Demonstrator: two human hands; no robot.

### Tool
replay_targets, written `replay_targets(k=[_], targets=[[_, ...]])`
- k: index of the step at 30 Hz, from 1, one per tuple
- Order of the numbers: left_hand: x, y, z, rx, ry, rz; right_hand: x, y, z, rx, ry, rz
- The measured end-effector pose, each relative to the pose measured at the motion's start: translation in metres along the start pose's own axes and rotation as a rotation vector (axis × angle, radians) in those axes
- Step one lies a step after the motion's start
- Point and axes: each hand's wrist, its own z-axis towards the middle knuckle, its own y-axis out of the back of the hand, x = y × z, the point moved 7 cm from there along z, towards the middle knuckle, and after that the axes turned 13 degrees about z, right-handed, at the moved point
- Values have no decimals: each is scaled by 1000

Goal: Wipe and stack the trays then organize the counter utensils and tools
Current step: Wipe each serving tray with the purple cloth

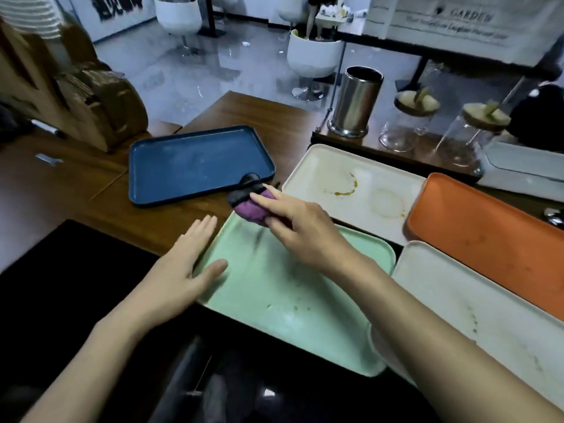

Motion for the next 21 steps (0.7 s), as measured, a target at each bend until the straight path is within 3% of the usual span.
replay_targets(k=[8, 21], targets=[[-13, -18, -43, 175, 49, 128, -9, -22, -53, 157, -37, -184], [30, -5, -28, 73, 65, 427, -18, -64, -22, 238, -122, -277]])
